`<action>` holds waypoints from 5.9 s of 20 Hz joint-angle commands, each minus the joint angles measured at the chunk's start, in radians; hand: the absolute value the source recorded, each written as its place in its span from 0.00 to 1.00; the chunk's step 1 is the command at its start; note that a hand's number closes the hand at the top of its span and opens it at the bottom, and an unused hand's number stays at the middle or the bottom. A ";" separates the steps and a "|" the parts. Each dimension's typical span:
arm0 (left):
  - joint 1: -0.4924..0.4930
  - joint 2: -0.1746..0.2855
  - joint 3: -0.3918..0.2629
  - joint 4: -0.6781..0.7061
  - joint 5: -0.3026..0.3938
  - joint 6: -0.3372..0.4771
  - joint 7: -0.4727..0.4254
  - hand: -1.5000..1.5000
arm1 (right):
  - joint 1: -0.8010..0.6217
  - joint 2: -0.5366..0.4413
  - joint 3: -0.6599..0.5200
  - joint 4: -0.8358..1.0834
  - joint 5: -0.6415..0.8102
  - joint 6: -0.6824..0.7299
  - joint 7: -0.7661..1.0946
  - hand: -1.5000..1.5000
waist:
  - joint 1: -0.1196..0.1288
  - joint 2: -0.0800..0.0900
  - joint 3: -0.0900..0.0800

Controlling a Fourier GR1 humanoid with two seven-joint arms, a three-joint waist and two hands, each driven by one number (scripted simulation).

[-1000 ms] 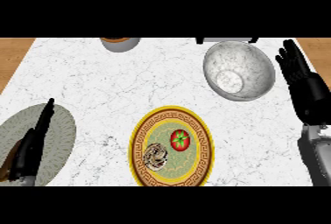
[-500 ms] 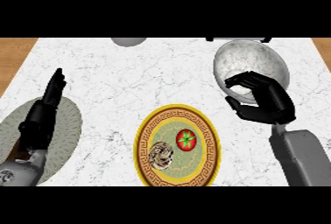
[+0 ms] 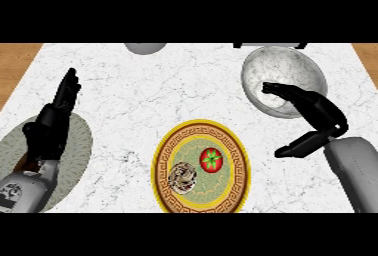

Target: Pick the tomato from the plate and place it in the bowl

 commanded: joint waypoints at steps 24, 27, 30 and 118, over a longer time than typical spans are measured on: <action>0.002 -0.052 0.096 0.022 -0.053 -0.090 0.031 0.50 | -0.223 0.136 0.410 -0.124 0.573 0.107 0.356 0.00 | -0.019 -0.010 -0.003; 0.039 -0.043 0.090 -0.052 -0.062 -0.102 0.070 0.50 | -0.221 0.118 0.426 -0.146 0.615 0.152 0.412 0.00 | -0.018 -0.012 -0.003; -0.009 -0.090 0.084 -0.027 -0.118 -0.066 0.091 0.50 | -0.184 0.196 0.447 -0.120 0.684 0.105 0.458 0.00 | -0.021 -0.010 -0.003; -0.014 -0.202 0.269 -0.036 -0.236 -0.263 0.066 0.50 | -0.456 0.161 0.075 0.517 1.234 -1.394 1.493 1.00 | -0.005 -0.001 -0.002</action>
